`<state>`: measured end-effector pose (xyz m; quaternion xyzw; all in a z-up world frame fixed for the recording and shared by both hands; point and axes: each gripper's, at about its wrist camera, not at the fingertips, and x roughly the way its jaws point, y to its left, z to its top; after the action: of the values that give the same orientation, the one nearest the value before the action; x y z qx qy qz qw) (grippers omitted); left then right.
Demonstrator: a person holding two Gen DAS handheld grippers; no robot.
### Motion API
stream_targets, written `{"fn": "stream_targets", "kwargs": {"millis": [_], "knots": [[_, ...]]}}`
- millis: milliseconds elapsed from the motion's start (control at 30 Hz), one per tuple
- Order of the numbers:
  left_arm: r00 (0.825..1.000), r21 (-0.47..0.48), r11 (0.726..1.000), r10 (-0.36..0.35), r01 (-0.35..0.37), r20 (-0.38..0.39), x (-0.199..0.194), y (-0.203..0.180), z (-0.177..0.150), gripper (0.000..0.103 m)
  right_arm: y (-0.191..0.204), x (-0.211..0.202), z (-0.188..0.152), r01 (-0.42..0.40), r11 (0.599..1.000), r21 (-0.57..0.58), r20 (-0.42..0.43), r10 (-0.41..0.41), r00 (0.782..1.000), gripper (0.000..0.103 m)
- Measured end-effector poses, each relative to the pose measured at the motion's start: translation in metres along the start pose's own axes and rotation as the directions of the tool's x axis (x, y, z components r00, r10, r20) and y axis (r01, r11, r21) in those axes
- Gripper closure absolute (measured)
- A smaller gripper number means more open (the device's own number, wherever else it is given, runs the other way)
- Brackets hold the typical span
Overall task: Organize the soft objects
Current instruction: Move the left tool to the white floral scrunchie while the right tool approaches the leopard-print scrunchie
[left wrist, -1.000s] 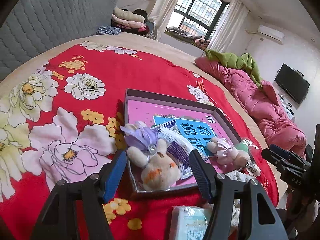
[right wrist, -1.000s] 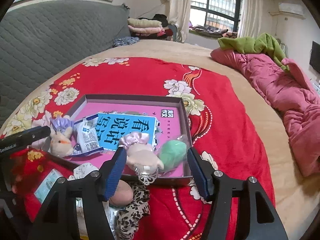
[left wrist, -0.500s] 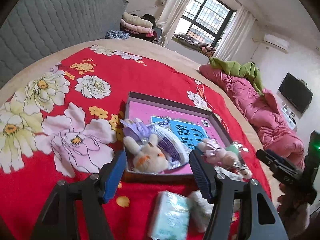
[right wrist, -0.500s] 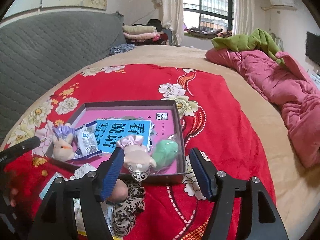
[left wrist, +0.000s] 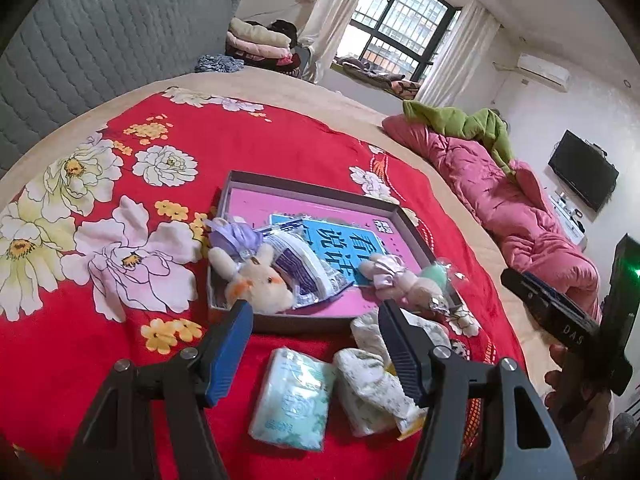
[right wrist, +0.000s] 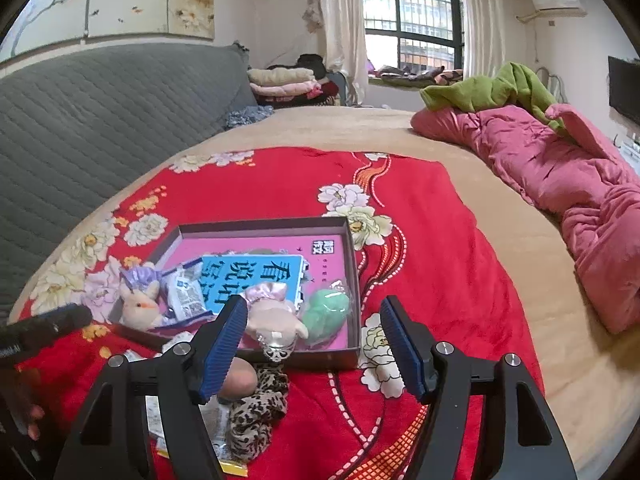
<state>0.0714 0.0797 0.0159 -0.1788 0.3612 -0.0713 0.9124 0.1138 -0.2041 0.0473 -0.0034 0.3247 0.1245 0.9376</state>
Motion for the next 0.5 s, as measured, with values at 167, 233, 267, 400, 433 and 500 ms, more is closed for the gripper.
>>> {"fn": "stream_targets", "kwargs": {"millis": [167,233,267,400,433,500], "knots": [[1.0,0.01,1.0,-0.002,0.002,0.003,-0.007,-0.006,-0.001,0.038,-0.002,-0.01,0.002,-0.007,1.0,0.013,0.016,0.007,1.0,0.031],[1.0,0.009,1.0,-0.006,0.006,-0.001,-0.009,-0.008,0.0,0.038,-0.002,-0.013,0.002,-0.008,1.0,0.012,0.018,0.007,1.0,0.031],[1.0,0.008,1.0,-0.007,0.007,0.001,-0.011,-0.008,0.0,0.038,-0.001,-0.015,0.002,-0.007,1.0,0.008,0.019,0.007,1.0,0.031],[1.0,0.009,1.0,-0.005,0.005,0.007,-0.018,-0.011,0.0,0.038,0.001,-0.023,-0.001,-0.008,1.0,-0.006,0.024,0.008,1.0,0.031],[1.0,0.008,1.0,-0.004,0.004,0.009,-0.02,-0.012,0.001,0.038,0.002,-0.024,-0.002,-0.011,1.0,-0.007,0.025,0.011,1.0,0.031],[1.0,0.008,1.0,-0.004,0.004,0.008,-0.022,-0.013,0.001,0.038,0.004,-0.029,-0.004,-0.015,1.0,-0.011,0.029,0.015,0.999,0.03]]}}
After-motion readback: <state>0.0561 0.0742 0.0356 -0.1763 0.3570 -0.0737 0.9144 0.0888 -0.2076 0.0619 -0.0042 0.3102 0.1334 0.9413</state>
